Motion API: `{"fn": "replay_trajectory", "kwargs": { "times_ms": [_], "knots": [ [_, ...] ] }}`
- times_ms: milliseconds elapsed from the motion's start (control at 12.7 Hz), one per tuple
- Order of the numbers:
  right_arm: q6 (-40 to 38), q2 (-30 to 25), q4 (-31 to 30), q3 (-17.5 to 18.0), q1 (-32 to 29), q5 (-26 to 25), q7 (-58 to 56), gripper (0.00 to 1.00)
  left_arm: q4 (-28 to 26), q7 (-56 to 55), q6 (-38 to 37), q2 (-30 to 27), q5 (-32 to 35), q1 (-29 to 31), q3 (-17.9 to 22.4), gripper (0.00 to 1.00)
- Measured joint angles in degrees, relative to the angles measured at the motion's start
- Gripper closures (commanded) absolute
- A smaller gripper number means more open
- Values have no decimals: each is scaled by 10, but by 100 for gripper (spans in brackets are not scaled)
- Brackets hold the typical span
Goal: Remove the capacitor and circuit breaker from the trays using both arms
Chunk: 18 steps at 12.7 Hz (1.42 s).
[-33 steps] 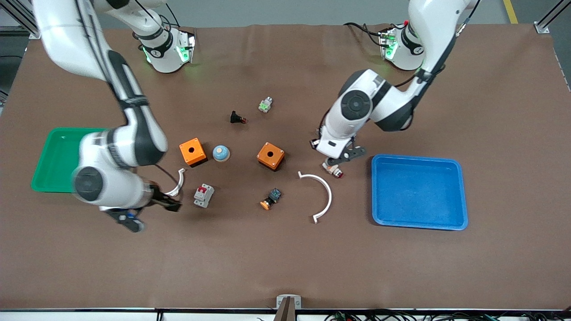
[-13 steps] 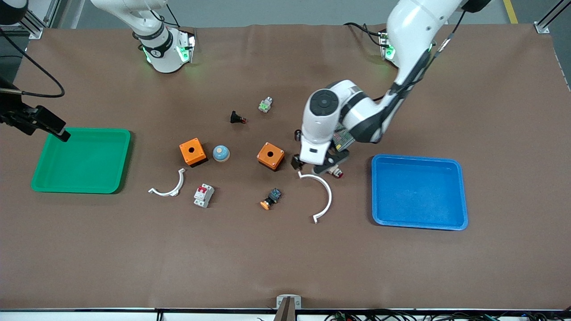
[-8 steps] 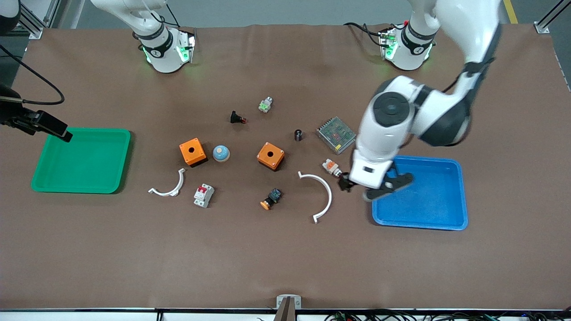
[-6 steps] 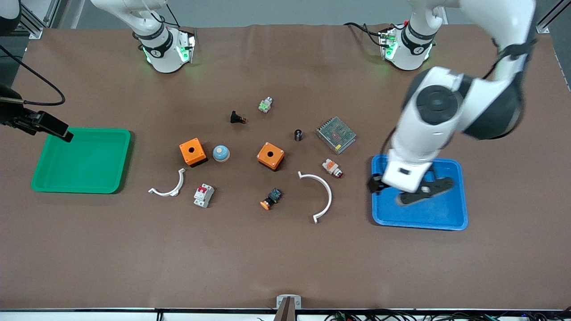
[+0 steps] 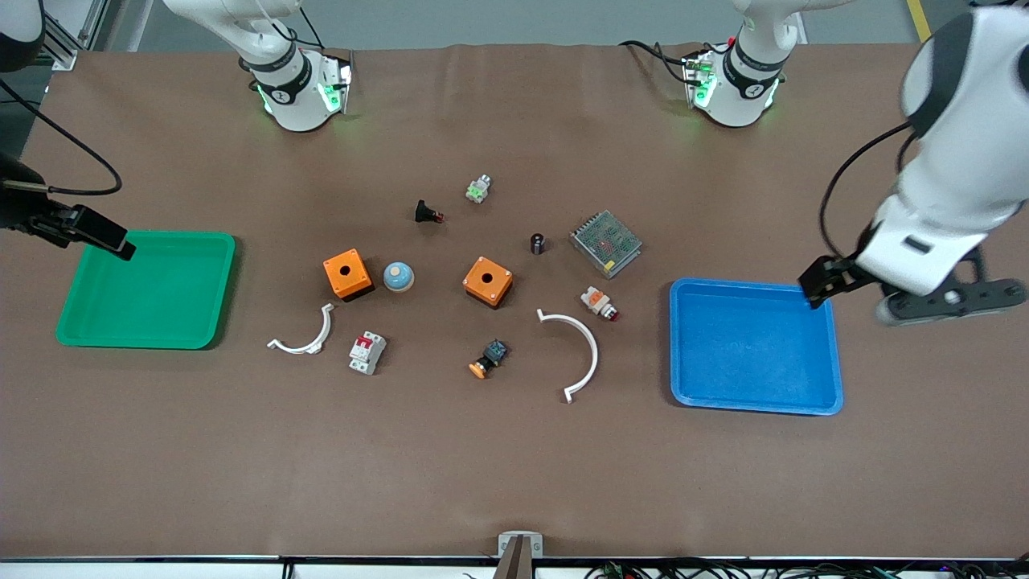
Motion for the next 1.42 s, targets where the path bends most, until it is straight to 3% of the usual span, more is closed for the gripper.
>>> {"fn": "replay_trajectory", "kwargs": {
  "times_ms": [237,395,711,1421],
  "knots": [
    [1,0,0,0,0,0,0,0,-17,42,-60,-49,-52,-59,96,0],
    [2,0,0,0,0,0,0,0,-41,50,-78,-78,-66,-87,135,0],
    [2,0,0,0,0,0,0,0,-80,50,-82,-110,-73,-91,143,0],
    [3,0,0,10,-21,0,-1,0,-84,51,-87,-116,-78,-97,142,0]
  ]
}}
